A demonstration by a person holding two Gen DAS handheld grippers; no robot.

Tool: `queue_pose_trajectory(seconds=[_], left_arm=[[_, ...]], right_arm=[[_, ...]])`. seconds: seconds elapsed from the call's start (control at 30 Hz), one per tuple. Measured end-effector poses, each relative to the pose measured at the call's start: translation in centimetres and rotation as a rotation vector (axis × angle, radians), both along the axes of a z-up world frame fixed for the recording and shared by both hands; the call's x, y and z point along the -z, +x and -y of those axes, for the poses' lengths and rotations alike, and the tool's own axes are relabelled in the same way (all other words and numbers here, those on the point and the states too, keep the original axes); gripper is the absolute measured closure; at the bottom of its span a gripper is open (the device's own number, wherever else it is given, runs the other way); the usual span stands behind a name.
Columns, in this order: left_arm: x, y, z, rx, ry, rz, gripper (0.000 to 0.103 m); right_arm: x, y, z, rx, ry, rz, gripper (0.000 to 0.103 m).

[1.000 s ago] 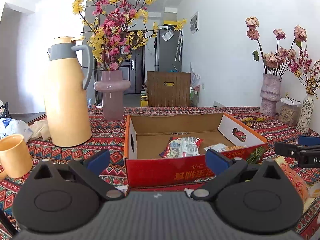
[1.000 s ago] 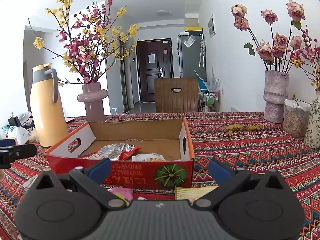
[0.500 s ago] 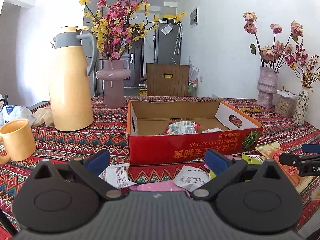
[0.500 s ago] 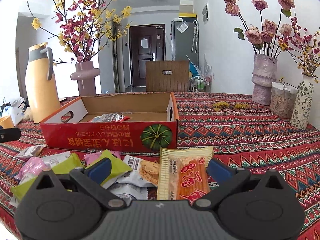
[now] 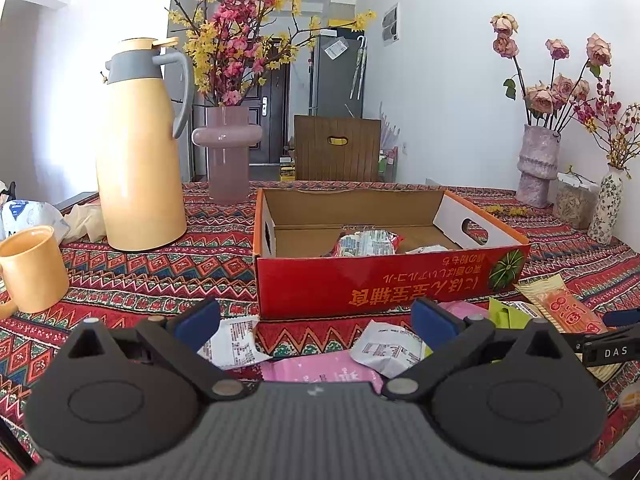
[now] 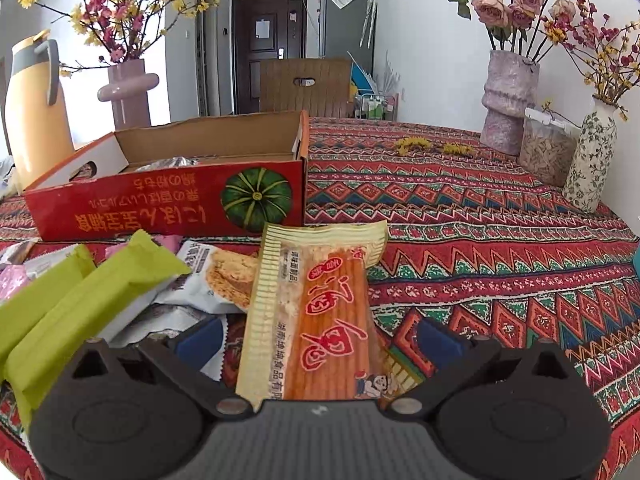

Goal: Organize snacks
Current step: 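Move both tools back over the snack pile beside the box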

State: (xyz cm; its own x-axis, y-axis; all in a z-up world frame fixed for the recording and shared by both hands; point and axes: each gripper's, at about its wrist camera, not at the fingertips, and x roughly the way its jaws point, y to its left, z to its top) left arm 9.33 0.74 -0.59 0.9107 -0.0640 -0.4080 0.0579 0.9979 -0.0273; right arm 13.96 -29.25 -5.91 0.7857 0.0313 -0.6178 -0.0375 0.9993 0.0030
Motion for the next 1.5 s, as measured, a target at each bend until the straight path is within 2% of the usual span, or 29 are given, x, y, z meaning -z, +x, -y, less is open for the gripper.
queue_pose_trajectory(seconds=[0.23,0.6,0.67,0.8,0.87,0.93,1.03,1.5], left_arm=[[0.2,0.6,-0.2,-0.01,-0.002,-0.012,0.0],[0.6,0.9,-0.3,-0.019,-0.003,-0.036,0.0],[0.6,0.9,-0.4,-0.019,-0.004,-0.035,0.0],[0.7,0.9,-0.7,-0.026,-0.01,-0.037,0.0],[0.7,0.9,-0.9,-0.027,-0.014,-0.039,0.0],[0.7,0.9,-1.0,-0.026,-0.016,-0.039,0.0],[0.7,0.8,-1.0,-0.026,-0.017,-0.039,0.0],[0.6,0.8,-1.8,-0.051,-0.02,-0.04,0.0]], right_arm=[[0.9,1.6,0.7,0.041,0.018,-0.055,0.0],[1.0,1.9,0.9,0.019,0.023,-0.046,0.0],[1.0,1.8,0.8,0.017,0.027,-0.042,0.003],[0.5,1.3,0.9,0.009,0.036,-0.022,0.034],[0.3,1.1,1.2,0.003,0.046,-0.021,0.04],[0.2,1.0,1.3,0.008,0.041,-0.019,0.052],[0.0,0.8,1.9,0.015,0.068,-0.009,0.064],[-1.3,-0.3,1.8,0.03,0.065,0.078,0.075]])
